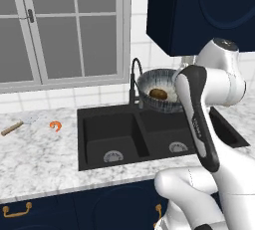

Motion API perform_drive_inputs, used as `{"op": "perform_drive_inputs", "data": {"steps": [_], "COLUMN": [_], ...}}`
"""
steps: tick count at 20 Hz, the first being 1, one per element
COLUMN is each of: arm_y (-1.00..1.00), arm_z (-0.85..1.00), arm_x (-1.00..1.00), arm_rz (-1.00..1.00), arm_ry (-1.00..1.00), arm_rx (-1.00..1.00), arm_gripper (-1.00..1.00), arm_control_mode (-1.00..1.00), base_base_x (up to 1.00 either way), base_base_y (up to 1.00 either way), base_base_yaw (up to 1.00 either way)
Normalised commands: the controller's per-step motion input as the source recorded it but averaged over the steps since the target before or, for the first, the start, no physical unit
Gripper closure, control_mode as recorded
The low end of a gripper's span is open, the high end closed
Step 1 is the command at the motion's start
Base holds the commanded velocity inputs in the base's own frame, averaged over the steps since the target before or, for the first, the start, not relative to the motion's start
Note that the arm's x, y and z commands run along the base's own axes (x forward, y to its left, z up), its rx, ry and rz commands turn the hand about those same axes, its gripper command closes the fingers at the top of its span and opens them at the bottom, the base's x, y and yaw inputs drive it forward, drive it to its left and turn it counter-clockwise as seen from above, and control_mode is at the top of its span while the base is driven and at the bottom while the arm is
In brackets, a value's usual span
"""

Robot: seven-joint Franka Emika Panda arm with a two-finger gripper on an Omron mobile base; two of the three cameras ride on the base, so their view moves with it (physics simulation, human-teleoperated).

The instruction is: Pick the mushroom from the sink and place it in the bowl. Then pick the bowl and place it in the microwave. Then close the microwave door and press the start button.

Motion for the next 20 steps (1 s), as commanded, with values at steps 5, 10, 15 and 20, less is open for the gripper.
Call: {"op": "perform_drive_inputs", "data": {"steps": [5,10,15,20], "arm_y": [0.00,0.00,0.02,0.00], "arm_z": [0.30,0.25,0.29,0.00], "arm_x": [-0.44,-0.48,-0.49,0.00], "arm_rz": [0.00,0.00,0.00,0.00], "arm_ry": [0.04,-0.02,-0.16,0.00], "arm_rx": [0.01,0.00,-0.01,0.00], "arm_gripper": [1.00,1.00,1.00,1.00], "arm_control_mode": [-1.00,-1.00,-1.00,1.00], "base_base_x": [0.00,0.00,0.00,-0.25], "base_base_y": [0.00,0.00,0.00,-0.36], "base_base_yaw": [0.00,0.00,0.00,-0.06]}}
